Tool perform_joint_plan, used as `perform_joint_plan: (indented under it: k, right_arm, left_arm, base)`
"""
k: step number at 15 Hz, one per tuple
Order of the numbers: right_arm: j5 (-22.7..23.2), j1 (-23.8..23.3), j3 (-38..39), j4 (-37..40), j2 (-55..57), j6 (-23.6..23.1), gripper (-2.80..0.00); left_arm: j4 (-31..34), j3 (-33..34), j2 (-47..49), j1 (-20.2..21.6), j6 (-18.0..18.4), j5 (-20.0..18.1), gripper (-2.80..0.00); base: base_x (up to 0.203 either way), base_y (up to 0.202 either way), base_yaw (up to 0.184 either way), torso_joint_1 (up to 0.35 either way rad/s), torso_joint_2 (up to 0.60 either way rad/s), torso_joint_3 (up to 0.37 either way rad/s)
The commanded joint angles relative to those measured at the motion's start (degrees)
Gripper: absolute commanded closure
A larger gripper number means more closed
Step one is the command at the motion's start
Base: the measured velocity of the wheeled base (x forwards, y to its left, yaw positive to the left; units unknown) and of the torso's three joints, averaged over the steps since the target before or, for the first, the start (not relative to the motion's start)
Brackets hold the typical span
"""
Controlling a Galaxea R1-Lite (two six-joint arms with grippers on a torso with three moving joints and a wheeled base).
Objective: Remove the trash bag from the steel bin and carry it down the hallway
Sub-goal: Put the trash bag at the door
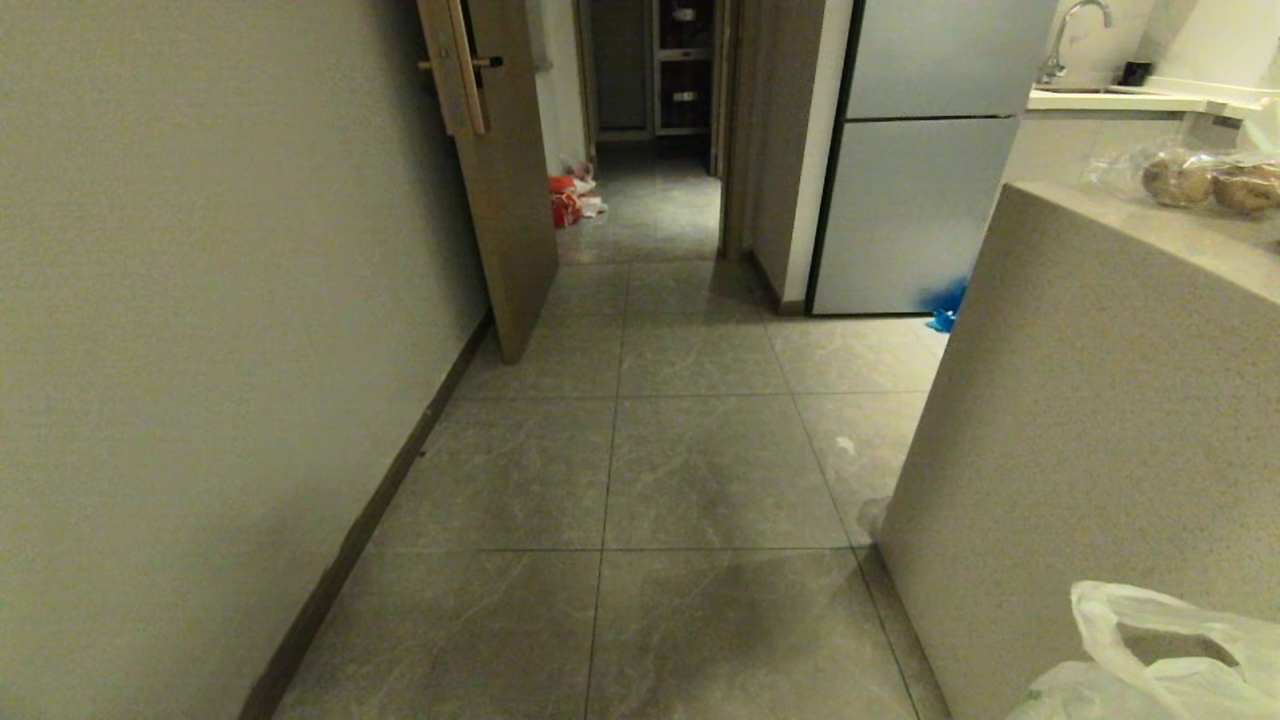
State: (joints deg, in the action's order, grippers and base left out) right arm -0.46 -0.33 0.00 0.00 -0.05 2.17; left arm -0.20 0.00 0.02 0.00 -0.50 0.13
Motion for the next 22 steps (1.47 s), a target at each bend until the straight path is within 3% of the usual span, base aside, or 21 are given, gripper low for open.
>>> perform_joint_plan:
  k: [1,9,17,22]
  right_arm:
    - [0.02,-0.02,0.0,0.0,0.05,0.03,0.0]
    - [0.02,-0.02,0.0,0.0,0.05,0.03,0.0]
    - [0.02,-0.02,0.0,0.0,0.05,0.03,0.0]
    - [0.02,-0.02,0.0,0.0,0.05,0.03,0.0]
  left_arm:
    - [0.02,0.08,0.06,0.0,-0.04,0.04,0.0]
    - [0.02,0.09,0.06,0.0,-0.03,-0.03,0.0]
    - [0.02,0.0,0.06,0.09,0.06,-0.03,0.0]
    - [0.02,0.06,0.06,0.0,-0.03,-0.05,0.0]
  base:
    - [0.179,-0.021,0.002,0.002,0.0,-0.002]
    - [0.193,-0.101,0.001,0.0,0.0,0.002]
    - [0.196,0.134,-0.001,0.0,0.0,0.002]
    - [0.191,0.015,-0.001,0.001,0.0,0.0]
